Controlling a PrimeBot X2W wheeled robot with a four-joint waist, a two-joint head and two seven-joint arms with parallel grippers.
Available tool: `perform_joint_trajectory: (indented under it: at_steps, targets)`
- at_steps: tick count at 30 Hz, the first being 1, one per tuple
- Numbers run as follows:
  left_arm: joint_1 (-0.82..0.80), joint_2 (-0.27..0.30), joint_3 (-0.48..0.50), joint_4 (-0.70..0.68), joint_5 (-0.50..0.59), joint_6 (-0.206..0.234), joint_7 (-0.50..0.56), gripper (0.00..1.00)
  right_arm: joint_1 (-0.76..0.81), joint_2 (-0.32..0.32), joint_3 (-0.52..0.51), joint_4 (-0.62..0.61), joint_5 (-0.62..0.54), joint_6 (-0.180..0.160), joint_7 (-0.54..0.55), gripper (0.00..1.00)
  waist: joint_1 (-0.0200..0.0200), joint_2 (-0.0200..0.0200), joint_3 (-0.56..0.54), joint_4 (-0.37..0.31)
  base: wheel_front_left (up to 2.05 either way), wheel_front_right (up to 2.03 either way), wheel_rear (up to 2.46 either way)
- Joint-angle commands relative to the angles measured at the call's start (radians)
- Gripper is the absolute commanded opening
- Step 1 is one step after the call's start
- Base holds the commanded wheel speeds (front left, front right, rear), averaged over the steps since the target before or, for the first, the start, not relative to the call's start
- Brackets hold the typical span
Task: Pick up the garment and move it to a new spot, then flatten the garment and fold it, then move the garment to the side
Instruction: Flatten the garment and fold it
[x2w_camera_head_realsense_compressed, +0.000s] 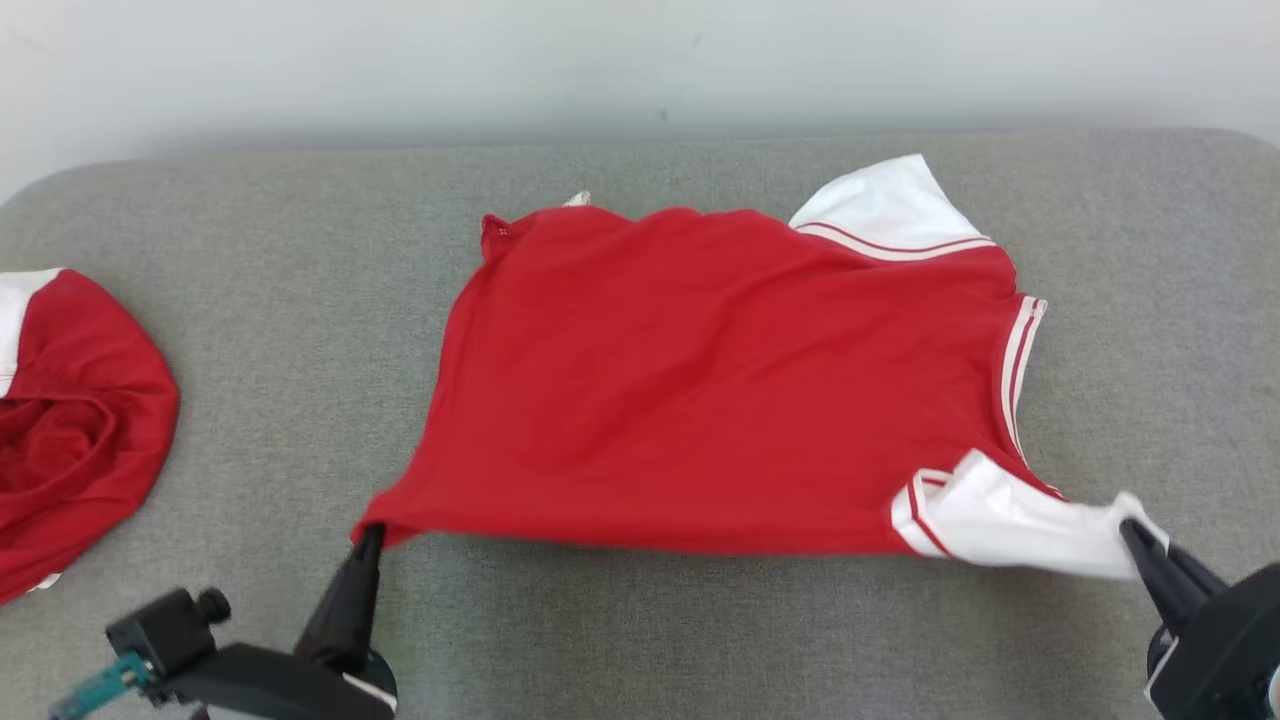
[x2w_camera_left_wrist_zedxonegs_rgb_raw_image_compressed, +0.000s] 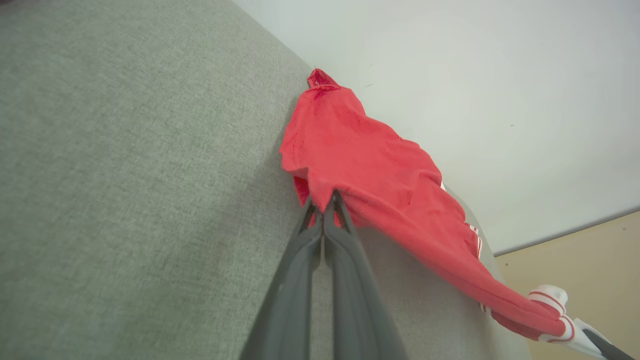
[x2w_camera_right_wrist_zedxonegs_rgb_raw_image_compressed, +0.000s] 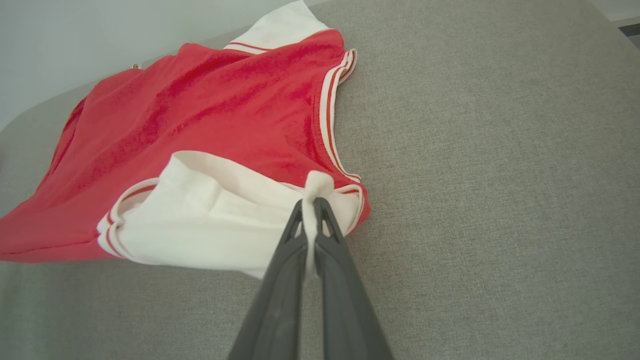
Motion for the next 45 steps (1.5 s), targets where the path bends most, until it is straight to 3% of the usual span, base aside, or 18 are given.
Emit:
perform_joint_trajectory:
  at_steps: [1, 17, 26, 34, 45]
  targets:
    - [0.023, -0.002, -0.004, 0.007, 0.010, 0.004, 0.004, 0.00, 0.023, 0.003, -0.008, -0.003, -0.012, -0.002, 0.009, 0.00, 0.0003, 0.0003, -0.014, 0.009, 0.00, 0.00, 0.00]
    - [0.156, 0.014, -0.086, 0.048, -0.006, 0.030, 0.092, 0.00, 0.196, 0.027, -0.070, -0.010, -0.131, -0.002, 0.119, 0.00, 0.0003, 0.0003, -0.034, 0.014, 0.00, 0.00, 0.00]
    - [0.210, 0.059, -0.126, 0.032, -0.014, 0.073, 0.184, 0.00, 0.235, 0.027, -0.052, 0.004, -0.159, -0.002, 0.098, 0.00, 0.0003, 0.0003, -0.029, 0.002, 0.00, 0.00, 0.00]
    - [0.201, 0.055, -0.108, -0.023, -0.011, 0.064, 0.155, 0.00, 0.187, -0.007, -0.019, 0.010, -0.186, -0.002, -0.022, 0.00, 0.0003, 0.0003, -0.030, 0.004, 0.00, 0.00, 0.00]
    - [0.069, 0.012, -0.104, -0.042, 0.034, 0.054, 0.109, 0.00, 0.055, -0.129, 0.109, 0.091, -0.211, -0.002, -0.251, 0.00, 0.0003, 0.0003, -0.011, 0.016, 0.00, 0.00, 0.00]
